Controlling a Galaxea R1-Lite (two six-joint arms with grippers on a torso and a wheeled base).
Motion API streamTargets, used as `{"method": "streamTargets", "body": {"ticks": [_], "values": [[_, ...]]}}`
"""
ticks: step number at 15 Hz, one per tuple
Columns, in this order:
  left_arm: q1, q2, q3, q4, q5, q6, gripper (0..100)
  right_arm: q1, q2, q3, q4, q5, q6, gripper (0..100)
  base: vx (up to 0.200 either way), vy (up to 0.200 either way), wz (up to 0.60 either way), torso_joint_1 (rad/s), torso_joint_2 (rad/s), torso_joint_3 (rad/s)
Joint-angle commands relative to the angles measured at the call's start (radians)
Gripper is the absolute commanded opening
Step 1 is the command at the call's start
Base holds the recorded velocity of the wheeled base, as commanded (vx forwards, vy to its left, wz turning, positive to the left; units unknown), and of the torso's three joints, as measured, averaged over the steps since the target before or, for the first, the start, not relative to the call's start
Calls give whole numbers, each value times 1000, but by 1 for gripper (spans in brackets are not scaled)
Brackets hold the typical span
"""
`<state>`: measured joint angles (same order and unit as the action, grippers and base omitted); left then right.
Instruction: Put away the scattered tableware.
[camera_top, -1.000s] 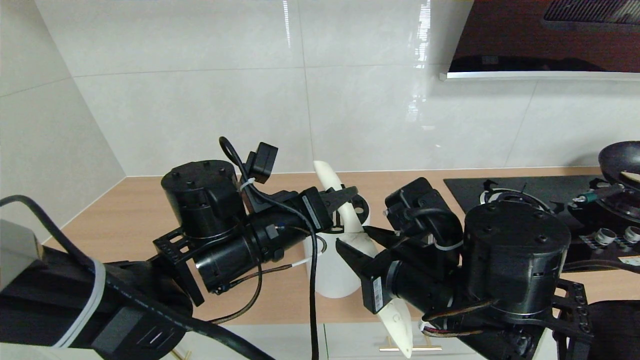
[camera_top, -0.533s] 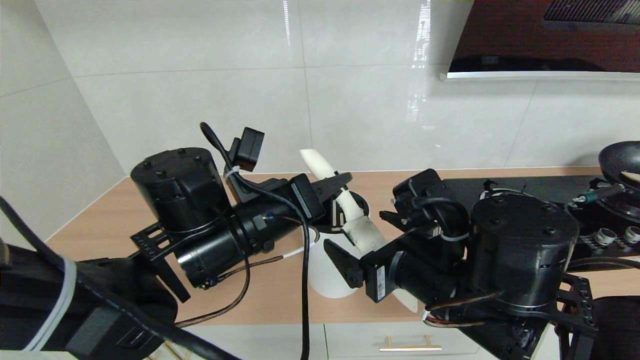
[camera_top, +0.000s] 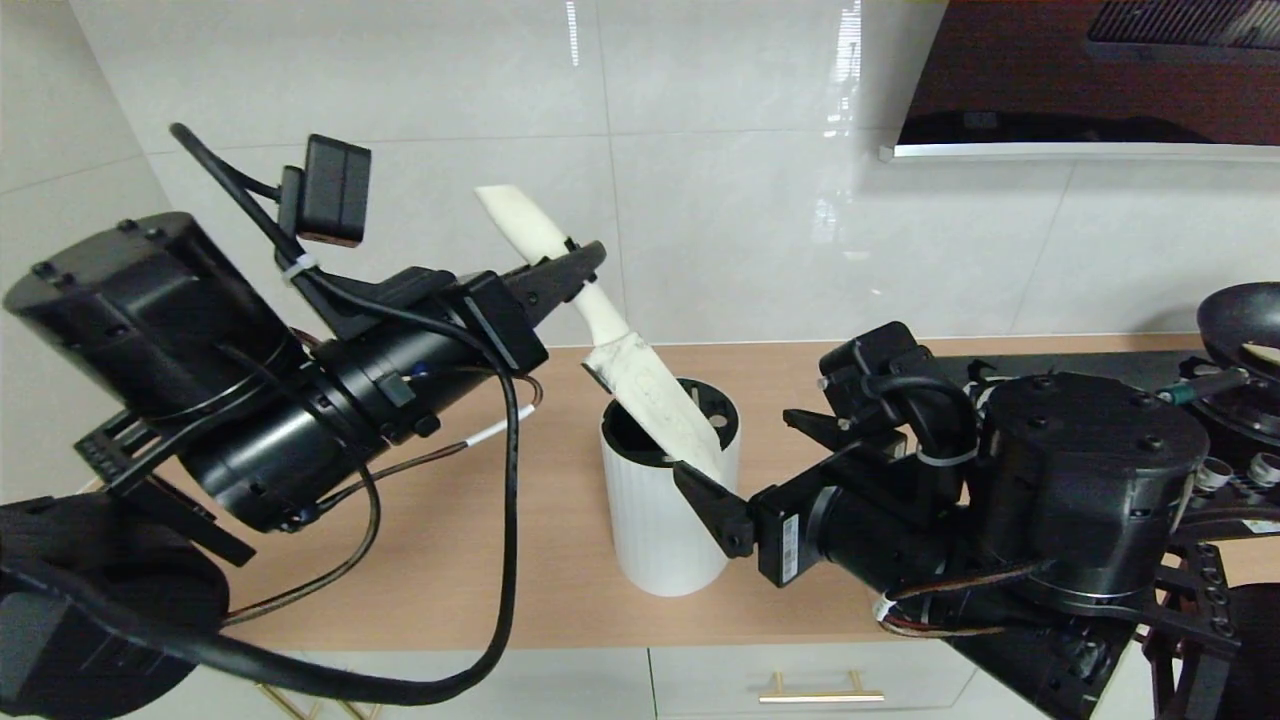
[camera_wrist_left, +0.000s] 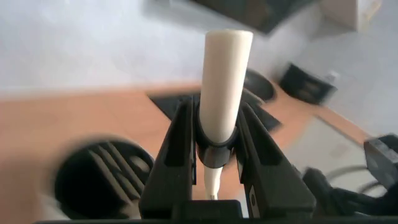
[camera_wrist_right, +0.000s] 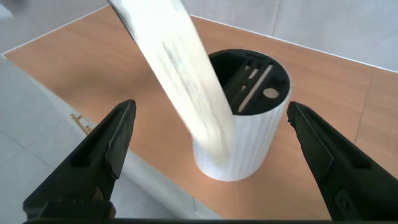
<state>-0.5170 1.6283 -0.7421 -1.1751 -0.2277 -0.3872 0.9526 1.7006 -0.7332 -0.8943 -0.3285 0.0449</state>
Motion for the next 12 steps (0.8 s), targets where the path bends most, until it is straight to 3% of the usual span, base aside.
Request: {"method": "streamTargets", "body": {"ticks": [1, 2, 3, 8, 11, 12], "values": [[15, -33, 27, -70, 2, 94, 0, -1, 5, 0, 0, 0, 0, 100, 0, 0, 0, 0, 0, 0], [15, -21, 32, -113, 16, 146, 0, -3, 8, 0, 0, 0, 0, 100, 0, 0, 0, 0, 0, 0], [15, -1, 30, -143, 48, 176, 0, -3, 13, 0, 0, 0, 0, 100, 0, 0, 0, 0, 0, 0], [34, 62, 29, -201, 64, 228, 0, -5, 22, -2, 0, -17, -2, 100, 0, 0, 0, 0, 0, 0], [35, 79, 52, -201, 64, 309, 0, -23, 33, -2, 0, -30, -22, 100, 0, 0, 0, 0, 0, 0], [34, 88, 56, -201, 60, 312, 0, -21, 33, -2, 0, -30, -22, 100, 0, 0, 0, 0, 0, 0]]}}
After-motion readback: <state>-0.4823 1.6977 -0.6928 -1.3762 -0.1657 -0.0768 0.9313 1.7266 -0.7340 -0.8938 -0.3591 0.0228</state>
